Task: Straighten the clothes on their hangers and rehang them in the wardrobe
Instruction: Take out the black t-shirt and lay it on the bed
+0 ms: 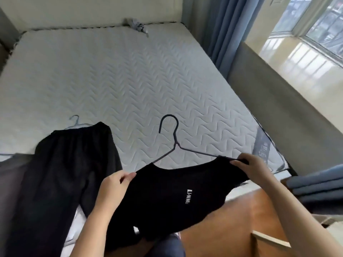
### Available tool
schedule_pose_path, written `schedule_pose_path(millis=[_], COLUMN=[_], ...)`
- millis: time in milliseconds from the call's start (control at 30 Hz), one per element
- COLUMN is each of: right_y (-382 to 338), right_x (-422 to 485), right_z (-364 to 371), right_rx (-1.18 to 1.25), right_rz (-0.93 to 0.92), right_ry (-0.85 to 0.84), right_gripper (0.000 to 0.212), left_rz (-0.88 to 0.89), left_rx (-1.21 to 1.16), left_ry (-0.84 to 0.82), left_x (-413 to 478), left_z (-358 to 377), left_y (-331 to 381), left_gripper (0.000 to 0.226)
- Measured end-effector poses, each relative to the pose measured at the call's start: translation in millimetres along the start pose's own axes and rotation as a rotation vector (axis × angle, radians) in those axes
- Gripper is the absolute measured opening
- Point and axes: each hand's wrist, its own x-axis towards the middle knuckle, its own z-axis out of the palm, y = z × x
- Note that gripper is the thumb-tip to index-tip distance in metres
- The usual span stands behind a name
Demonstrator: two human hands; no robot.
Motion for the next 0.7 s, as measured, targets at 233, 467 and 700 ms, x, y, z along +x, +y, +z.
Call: schedule_pose_path(millis=[233, 467, 700], right_y=[-40, -53, -56], right_x=[88, 106, 86], right_z=[28, 48, 66], right_rx=[-0.098, -0.130, -0.150], right_rz=[-0.116, -0.184, -0.288], right_ry=[-0.142, -0.268, -0.391], right_gripper=[0.012, 0.012, 0.011], left_rz=[-0.175, -0.240, -0.319], left_rx=[-0.001, 0.047, 0.070], left_ry=[0.095, 0.177, 0.347], left_x=[38, 21, -58], left_z=[-13, -23, -18], left_y=[-13, -19, -36], left_gripper=[0.027, 0.026, 0.023])
